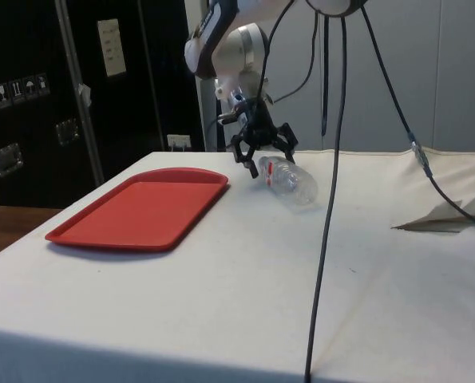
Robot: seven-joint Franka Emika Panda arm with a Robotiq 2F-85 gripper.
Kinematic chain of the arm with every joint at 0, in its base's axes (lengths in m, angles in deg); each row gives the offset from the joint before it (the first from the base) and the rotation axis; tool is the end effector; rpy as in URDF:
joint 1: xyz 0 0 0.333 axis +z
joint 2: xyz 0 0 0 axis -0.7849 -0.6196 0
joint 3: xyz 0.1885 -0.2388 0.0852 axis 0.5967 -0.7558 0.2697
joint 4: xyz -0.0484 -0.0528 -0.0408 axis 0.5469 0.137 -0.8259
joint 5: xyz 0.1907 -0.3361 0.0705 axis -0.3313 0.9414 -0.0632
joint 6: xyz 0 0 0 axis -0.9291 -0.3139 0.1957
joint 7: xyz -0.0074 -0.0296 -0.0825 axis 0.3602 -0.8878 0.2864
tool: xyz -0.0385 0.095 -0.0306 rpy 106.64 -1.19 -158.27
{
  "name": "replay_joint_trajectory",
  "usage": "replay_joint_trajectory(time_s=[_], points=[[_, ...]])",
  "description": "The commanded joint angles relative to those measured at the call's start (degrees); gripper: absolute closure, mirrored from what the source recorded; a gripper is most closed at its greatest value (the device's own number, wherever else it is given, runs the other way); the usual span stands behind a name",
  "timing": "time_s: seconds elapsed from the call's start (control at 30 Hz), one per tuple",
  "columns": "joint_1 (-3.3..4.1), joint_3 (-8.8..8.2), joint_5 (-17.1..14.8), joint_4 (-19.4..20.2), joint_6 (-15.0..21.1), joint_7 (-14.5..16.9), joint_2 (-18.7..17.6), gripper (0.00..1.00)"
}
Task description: Place the bottle upright on the tray.
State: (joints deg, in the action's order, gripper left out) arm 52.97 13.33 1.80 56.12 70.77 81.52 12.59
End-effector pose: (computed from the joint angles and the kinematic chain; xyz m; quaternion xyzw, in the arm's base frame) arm 0.5687 -0.3150 0.1480 -0.8603 0.4020 0.2930 0.1121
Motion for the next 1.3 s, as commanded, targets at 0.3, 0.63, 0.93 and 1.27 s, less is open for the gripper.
replay_joint_trajectory(time_s=[0.3, 0.63, 0.93, 1.27], points=[[-1.72, 0.52, -0.8, -2.52, -3.5, 0.52, -1.43, 0.0], [-2.69, 0.17, -2.12, -4.7, -6.82, 0.97, -2.86, 0.0], [-3.09, -0.29, -2.92, -6.13, -8.65, 1.09, -4.18, 0.0], [-3.15, -0.17, -3.15, -6.02, -8.71, 1.49, -4.7, 0.0]])
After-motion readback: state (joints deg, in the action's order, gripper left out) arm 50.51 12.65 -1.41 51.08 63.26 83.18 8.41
